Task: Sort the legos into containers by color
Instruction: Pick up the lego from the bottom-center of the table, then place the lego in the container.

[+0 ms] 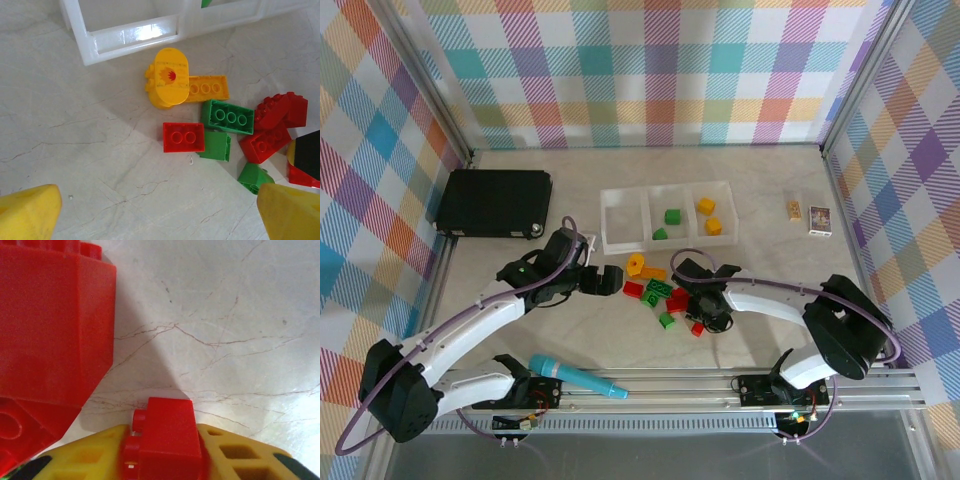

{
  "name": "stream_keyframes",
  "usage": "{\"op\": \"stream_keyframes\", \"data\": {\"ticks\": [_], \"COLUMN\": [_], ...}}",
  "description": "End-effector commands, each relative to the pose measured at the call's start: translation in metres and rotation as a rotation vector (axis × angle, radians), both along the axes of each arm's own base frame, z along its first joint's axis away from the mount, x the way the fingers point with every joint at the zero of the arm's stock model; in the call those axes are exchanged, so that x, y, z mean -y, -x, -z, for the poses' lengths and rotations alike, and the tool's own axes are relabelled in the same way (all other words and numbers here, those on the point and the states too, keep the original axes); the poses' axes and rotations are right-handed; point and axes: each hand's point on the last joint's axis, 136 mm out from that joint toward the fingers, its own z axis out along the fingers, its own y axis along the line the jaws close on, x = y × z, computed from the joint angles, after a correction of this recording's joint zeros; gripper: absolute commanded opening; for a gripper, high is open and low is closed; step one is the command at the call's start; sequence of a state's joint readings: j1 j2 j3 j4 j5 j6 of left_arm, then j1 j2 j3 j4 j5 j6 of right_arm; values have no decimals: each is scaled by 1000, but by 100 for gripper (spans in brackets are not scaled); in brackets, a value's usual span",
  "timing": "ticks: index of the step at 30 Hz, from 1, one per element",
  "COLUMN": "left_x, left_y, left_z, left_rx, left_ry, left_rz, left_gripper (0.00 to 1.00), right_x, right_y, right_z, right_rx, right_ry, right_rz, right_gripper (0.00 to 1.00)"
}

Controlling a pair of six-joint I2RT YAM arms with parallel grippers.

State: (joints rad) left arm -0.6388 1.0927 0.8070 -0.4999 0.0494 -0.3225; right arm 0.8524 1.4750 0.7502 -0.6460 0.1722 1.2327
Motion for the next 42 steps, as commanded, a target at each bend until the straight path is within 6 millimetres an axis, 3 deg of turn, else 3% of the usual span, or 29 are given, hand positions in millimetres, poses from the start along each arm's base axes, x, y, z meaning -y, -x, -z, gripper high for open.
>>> {"op": "stream_keyframes", "data": {"ticks": [1, 6, 10, 17, 21, 28, 36, 42], "left_x": [-6, -15, -25, -43, -44, -51, -59, -65], "left_y": [4, 8, 10, 11, 11, 16, 21, 24], "left_z": [-10, -22, -35, -44, -41, -36, -29, -23], "left_rx": [17, 51, 90, 128, 108, 82, 60, 43], "left_ry": [10, 15, 23, 19, 27, 32, 31, 27], "left_rz": [-27, -55, -87, -174, -202, -249, -297, -331], "left_gripper": [100, 100, 100, 100, 100, 100, 100, 100], "right_x": [-16, -22, -35, -85, -118, -161, -193, -217], "right_y": [-8, -15, -31, -82, -114, -169, -225, -250], "right_z": [-6, -26, -65, -148, -171, -183, -166, -151], "right_rx": [28, 89, 185, 419, 505, 599, 633, 636], "right_ry": [-46, -86, -135, -210, -213, -282, -317, -304], "right_rz": [-28, -65, -124, -335, -459, -587, -674, -756], "right_gripper": [32, 25, 22, 21, 21, 21, 20, 20]}}
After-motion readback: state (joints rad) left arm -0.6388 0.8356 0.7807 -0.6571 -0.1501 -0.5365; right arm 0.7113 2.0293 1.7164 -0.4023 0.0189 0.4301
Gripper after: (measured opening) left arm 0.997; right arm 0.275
